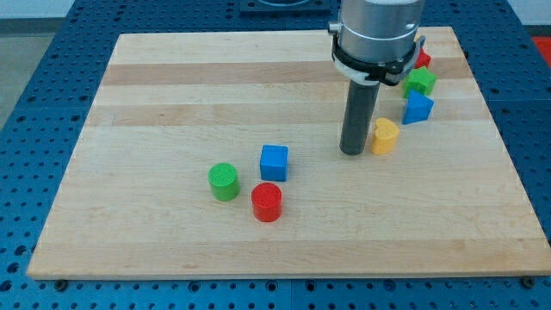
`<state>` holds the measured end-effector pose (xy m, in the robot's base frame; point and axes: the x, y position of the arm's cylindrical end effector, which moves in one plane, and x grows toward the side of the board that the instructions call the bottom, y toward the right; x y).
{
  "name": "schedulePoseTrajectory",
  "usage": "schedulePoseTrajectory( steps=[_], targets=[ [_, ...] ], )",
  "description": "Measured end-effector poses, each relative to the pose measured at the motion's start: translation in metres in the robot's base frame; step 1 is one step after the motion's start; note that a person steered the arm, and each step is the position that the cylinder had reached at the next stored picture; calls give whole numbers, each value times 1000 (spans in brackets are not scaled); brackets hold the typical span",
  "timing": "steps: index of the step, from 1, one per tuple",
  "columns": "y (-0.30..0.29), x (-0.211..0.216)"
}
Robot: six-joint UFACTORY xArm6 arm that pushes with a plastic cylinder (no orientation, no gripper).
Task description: Move yellow heart closer to the line of blocks
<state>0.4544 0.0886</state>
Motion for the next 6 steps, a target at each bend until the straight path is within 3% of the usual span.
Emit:
schedulePoseTrajectory(
  steps=[6],
  targets=[
    [79,0]
  ],
)
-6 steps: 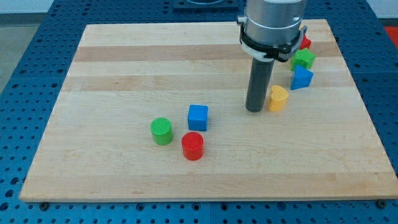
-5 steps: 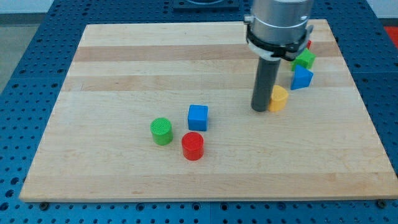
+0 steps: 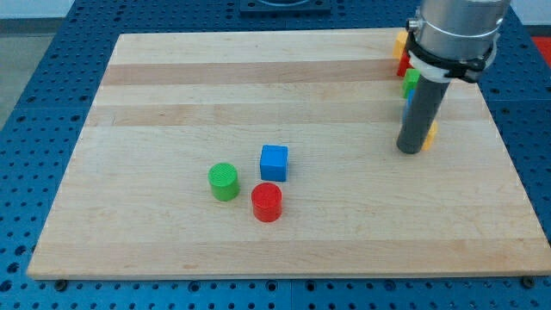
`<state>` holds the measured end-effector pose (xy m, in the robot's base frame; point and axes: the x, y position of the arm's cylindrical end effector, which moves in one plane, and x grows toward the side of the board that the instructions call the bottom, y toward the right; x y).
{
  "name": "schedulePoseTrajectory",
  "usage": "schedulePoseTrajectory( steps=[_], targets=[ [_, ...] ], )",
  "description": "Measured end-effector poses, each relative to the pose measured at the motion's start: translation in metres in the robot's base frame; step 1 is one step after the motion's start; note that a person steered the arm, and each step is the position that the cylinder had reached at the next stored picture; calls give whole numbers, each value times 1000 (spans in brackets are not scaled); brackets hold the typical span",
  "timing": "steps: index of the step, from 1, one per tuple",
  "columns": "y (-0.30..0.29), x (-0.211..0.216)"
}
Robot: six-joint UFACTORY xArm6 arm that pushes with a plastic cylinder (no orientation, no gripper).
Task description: Move yellow heart closer to the line of blocks
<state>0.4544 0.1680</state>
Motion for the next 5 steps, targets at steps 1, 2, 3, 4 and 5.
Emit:
schedulePoseTrajectory(
  steps=[1,2,3,4,5],
  targets=[
    [3,-2],
    [3,-3],
    [6,-5],
    [7,-5],
    [10,-5]
  ],
)
